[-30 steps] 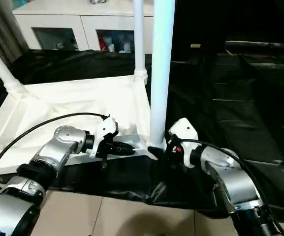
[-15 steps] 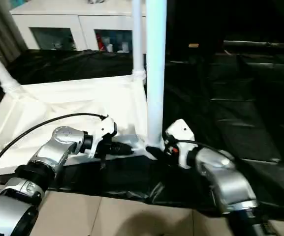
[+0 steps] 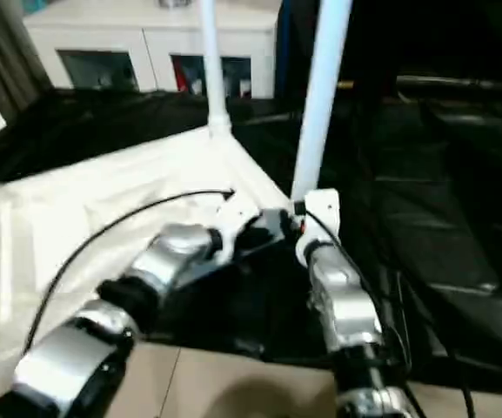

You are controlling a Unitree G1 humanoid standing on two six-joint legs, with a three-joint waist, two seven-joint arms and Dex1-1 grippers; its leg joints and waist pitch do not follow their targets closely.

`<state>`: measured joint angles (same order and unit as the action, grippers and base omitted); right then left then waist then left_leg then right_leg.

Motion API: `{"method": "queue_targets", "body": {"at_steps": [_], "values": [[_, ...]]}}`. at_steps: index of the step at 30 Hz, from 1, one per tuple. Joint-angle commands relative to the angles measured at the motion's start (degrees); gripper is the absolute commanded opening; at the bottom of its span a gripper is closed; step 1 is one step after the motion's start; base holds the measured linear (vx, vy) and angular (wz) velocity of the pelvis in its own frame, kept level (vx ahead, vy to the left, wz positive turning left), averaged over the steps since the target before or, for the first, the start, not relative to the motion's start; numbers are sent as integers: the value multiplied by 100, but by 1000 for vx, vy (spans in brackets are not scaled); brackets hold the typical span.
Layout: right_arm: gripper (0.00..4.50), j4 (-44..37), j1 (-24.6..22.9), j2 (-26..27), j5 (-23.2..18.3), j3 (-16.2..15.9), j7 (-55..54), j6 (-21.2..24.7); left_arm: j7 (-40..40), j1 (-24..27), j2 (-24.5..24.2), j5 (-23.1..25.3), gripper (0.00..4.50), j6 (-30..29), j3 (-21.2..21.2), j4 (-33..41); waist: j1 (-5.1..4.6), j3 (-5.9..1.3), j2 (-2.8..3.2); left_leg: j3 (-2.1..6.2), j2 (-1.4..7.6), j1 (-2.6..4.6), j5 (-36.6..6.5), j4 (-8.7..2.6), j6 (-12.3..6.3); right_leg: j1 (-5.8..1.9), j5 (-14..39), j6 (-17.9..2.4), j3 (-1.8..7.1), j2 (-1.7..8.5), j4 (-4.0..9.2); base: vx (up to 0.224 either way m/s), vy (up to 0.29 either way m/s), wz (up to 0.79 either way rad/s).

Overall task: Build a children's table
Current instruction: Rotate leg to tighten

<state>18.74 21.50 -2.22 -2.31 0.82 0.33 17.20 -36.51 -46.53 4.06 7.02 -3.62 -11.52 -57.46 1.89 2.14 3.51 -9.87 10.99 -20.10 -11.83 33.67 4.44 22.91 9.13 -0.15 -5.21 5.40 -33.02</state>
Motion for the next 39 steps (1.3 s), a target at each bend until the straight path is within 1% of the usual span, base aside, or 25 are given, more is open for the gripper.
{"method": "queue_targets", "body": {"at_steps": [1, 2, 3, 5, 6, 8, 10, 11, 12, 13, 15, 16, 18, 20, 21, 22, 24, 25, 27, 29, 30, 32, 36, 37, 39], "values": [[272, 200, -20, 189, -45, -172, 109, -11, -52, 15, 248, -76, 0, 158, -28, -104, -10, -332, -139, 11, 102, -47, -754, -364, -528, -318, 1650, -1043, 235, 282, 439, 0, 0, 0], [272, 151, -24, 187, -66, -156, 141, -40, -76, 21, 220, -68, 0, 182, -30, -108, -10, -331, -145, 11, 102, -47, -767, -363, -538, -322, 1671, -1037, 234, 281, 441, 0, 0, 0], [328, 78, -34, 166, -92, -147, 188, -43, -119, 33, 182, -57, 0, 195, -41, -88, -7, -331, -143, 12, 102, -46, -778, -365, -562, -325, 1706, -1025, 234, 282, 442, 0, 0, 0], [328, -35, -41, 116, -82, -154, 279, -64, -208, 44, 137, -68, 0, 242, -51, -75, -4, -332, -153, 12, 101, -51, -789, -365, -583, -329, 1755, -1003, 233, 286, 446, 0, 0, 0], [344, -101, -43, 86, -70, -159, 325, -76, -262, 50, 109, -77, 0, 274, -56, -70, -9, -332, -146, 15, 110, -50, -783, -368, -597, -324, 1713, -1015, 235, 283, 440, 0, 0, 0], [368, -403, -102, -199, -74, -222, 628, 69, -502, 92, -72, -108, 0, 367, -53, -15, -2, -332, -150, 19, 107, -55, -789, -369, -616, -337, 1660, -1012, 233, 274, 438, 0, 0, 0], [376, -677, -191, -450, -91, -283, 895, 293, -613, 124, -195, -130, 0, 383, -25, 47, 2, -336, -151, 19, 113, -64, -714, -363, -673, -348, 1466, -1052, 240, 277, 411, 0, 0, 0], [390, -922, -281, -733, -15, -427, 1169, 529, -835, 161, -315, -172, 0, 421, -9, 105, 13, -331, -157, 20, 109, -62, -721, -360, -691, -362, 1519, -1036, 233, 272, 416, 0, 0, 0], [390, -954, -293, -772, -3, -449, 1207, 560, -867, 165, -331, -178, 0, 427, -8, 113, 13, -331, -157, 20, 109, -62, -721, -360, -691, -362, 1519, -1036, 233, 272, 416, 0, 0, 0], [390, -1269, -425, -1096, -37, -588, 1609, 815, -1184, 225, -492, -224, 0, 480, -13, 200, 12, -317, -145, 17, 112, -65, -760, -363, -710, -356, 1617, -1009, 235, 270, 433, 0, 0, 0], [390, -1506, -522, -1325, -71, -638, 1857, 1003, -1427, 277, -623, -262, 0, 500, -17, 279, 11, -323, -172, 15, 124, -59, -801, -364, -700, -346, 1713, -983, 246, 281, 436, 0, 0, 0], [390, -1681, -602, -1533, -127, -689, 2111, 1128, -1686, 331, -739, -302, 0, 513, -37, 365, 15, -311, -166, 14, 119, -62, -847, -370, -674, -343, 1833, -968, 243, 280, 445, 0, 0, 0], [390, -1899, -715, -1838, -195, -815, 2534, 1214, -2161, 440, -887, -437, 0, 561, -50, 559, 30, -311, -163, 27, 130, -67, -859, -377, -672, -361, 1846, -952, 247, 283, 441, 0, 0, 0], [390, -2124, -837, -2188, -315, -977, 3091, 1267, -2920, 614, -1104, -670, 0, 415, -102, 929, 11, -308, -169, 22, 147, -64, -955, -379, -671, -334, 1868, -1023, 256, 294, 429, 0, 0, 0], [390, -2161, -861, -2257, -344, -1012, 3204, 1280, -3078, 650, -1162, -696, 0, 357, -135, 1006, 19, -310, -164, 30, 162, -65, -957, -386, -673, -344, 1862, -1038, 260, 307, 426, 0, 0, 0], [390, -2205, -881, -2349, -374, -1068, 3334, 1295, -3315, 701, -1254, -722, 0, 275, -192, 1116, 21, -299, -170, 20, 164, -60, -973, -382, -662, -323, 1900, -1053, 265, 304, 422, 0, 0, 0], [390, -2243, -893, -2407, -424, -1110, 3472, 1306, -3545, 760, -1364, -730, 0, 274, -239, 1227, 22, -296, -155, 22, 169, -50, -1016, -391, -633, -306, 1975, -1055, 265, 304, 431, 0, 0, 0], [390, -2261, -892, -2413, -421, -1124, 3508, 1280, -3591, 772, -1403, -734, 0, 281, -227, 1247, 10, -288, -179, 21, 171, -56, -1059, -398, -578, -303, 2037, -1046, 261, 296, 441, 0, 0, 0], [390, -2286, -894, -2408, -473, -1122, 3576, 1295, -3638, 784, -1441, -744, 0, 285, -216, 1264, 15, -290, -163, 25, 177, -45, -1058, -400, -530, -297, 1979, -1062, 265, 299, 432, 0, 0, 0], [390, -2316, -893, -2383, -546, -1132, 3647, 1305, -3677, 803, -1490, -752, 0, 283, -206, 1284, 25, -296, -203, 21, 174, -51, -992, -394, -526, -309, 1844, -1086, 271, 304, 411, 0, 0, 0], [390, -2320, -884, -2380, -561, -1152, 3686, 1306, -3697, 822, -1510, -754, 0, 266, -201, 1316, 32, -295, -189, 24, 177, -51, -964, -396, -528, -310, 1819, -1098, 271, 308, 403, 0, 0, 0], [364, -2282, -877, -2349, -612, -1167, 3749, 1280, -3737, 874, -1546, -771, 0, 197, -200, 1418, 33, -290, -189, 22, 179, -56, -904, -394, -529, -312, 1728, -1124, 273, 311, 396, 0, 0, 0], [338, -2185, -900, -2319, -640, -1187, 3821, 1222, -3780, 940, -1592, -823, 0, 103, -223, 1545, 34, -290, -200, 18, 182, -60, -826, -386, -551, -315, 1630, -1160, 275, 313, 377, 0, 0, 0], [317, -2154, -912, -2294, -624, -1191, 3823, 1200, -3767, 954, -1592, -816, 0, 100, -216, 1558, 29, -283, -240, 12, 175, -63, -825, -386, -552, -309, 1656, -1147, 275, 305, 386, 0, 0, 0], [305, -2136, -934, -2246, -646, -1179, 3829, 1180, -3787, 984, -1595, -813, 0, 85, -207, 1591, 37, -277, -216, 15, 180, -53, -855, -389, -535, -303, 1732, -1139, 276, 314, 390, 0, 0, 0]]}}
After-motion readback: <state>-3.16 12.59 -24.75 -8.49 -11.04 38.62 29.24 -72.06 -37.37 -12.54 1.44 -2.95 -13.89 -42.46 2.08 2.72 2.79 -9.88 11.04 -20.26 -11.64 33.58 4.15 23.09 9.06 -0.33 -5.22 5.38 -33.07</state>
